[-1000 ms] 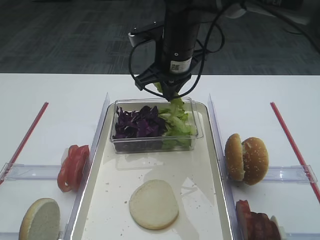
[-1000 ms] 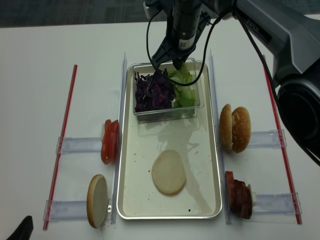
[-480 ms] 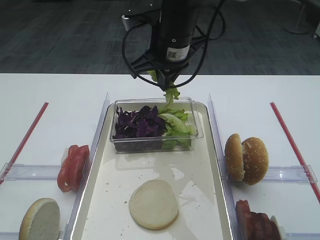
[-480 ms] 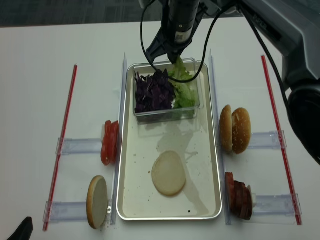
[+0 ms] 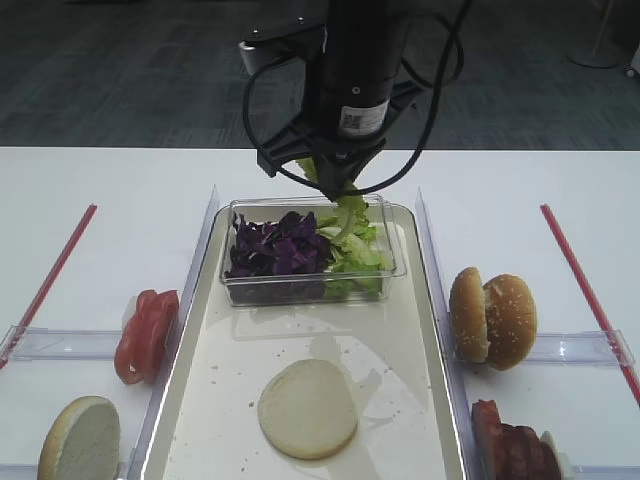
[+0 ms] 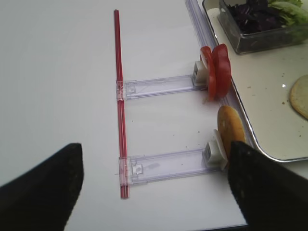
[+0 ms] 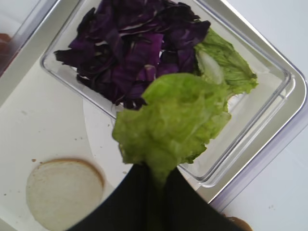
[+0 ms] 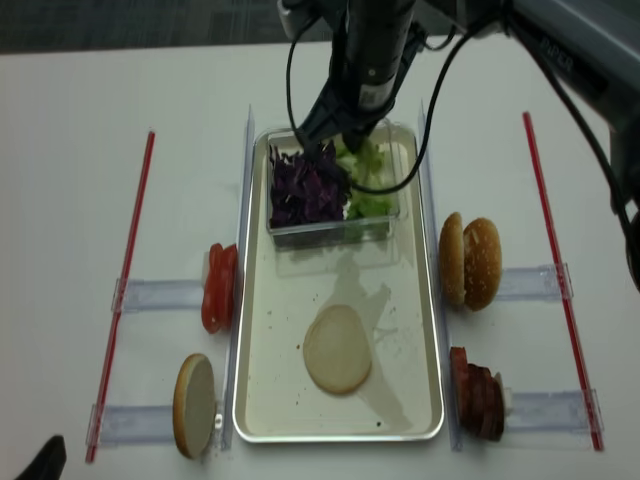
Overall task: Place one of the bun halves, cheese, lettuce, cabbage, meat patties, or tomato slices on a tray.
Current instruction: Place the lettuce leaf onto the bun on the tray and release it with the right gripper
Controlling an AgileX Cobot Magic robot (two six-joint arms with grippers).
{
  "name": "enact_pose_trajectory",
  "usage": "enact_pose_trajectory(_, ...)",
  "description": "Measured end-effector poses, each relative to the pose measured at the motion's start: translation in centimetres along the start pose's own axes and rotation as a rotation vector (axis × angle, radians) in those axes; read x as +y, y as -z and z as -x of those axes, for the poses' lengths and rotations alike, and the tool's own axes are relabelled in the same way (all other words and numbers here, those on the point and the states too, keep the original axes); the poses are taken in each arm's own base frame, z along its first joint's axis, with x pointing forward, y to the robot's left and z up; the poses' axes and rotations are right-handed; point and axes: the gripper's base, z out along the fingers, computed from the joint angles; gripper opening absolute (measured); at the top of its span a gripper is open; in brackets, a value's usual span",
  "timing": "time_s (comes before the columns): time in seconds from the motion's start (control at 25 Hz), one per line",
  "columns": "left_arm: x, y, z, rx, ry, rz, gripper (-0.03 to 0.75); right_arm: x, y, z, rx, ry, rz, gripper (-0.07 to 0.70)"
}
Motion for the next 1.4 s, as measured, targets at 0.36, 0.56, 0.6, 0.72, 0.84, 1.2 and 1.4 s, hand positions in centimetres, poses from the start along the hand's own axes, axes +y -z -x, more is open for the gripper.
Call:
enact_pose_trajectory(0.36, 0.0, 0.0, 0.0, 0.000, 0.000, 0.000, 0.564, 5.7, 0.7, -1.8, 0.030, 0.132, 0.031, 0.078)
enact_pose_trajectory(0.56, 0.0, 0.0, 0.0, 0.000, 0.000, 0.000, 0.564, 7.6, 0.9, -3.2, 0.056, 0.172, 0.036, 0.078)
enact_pose_trajectory(0.6, 0.0, 0.0, 0.0, 0.000, 0.000, 0.000, 0.564, 7.8, 1.1, -3.4, 0.056, 0.170, 0.041, 0.078)
enact_pose_trajectory(0.72, 0.0, 0.0, 0.0, 0.000, 0.000, 0.000, 0.564, 7.8, 1.3, -4.5, 0.072, 0.164, 0.041, 0.078)
enact_pose_trajectory(0.84, 0.0, 0.0, 0.0, 0.000, 0.000, 0.000, 0.564, 7.8, 1.2, -5.6, 0.098, 0.158, 0.047, 0.078)
enact_pose_trajectory(1.2, 0.0, 0.0, 0.0, 0.000, 0.000, 0.000, 0.564, 8.7, -1.2, -8.1, 0.212, 0.171, 0.059, 0.078)
enact_pose_trajectory(1.4, 0.0, 0.0, 0.0, 0.000, 0.000, 0.000, 0.564, 8.8, -1.6, -8.4, 0.223, 0.165, 0.066, 0.078)
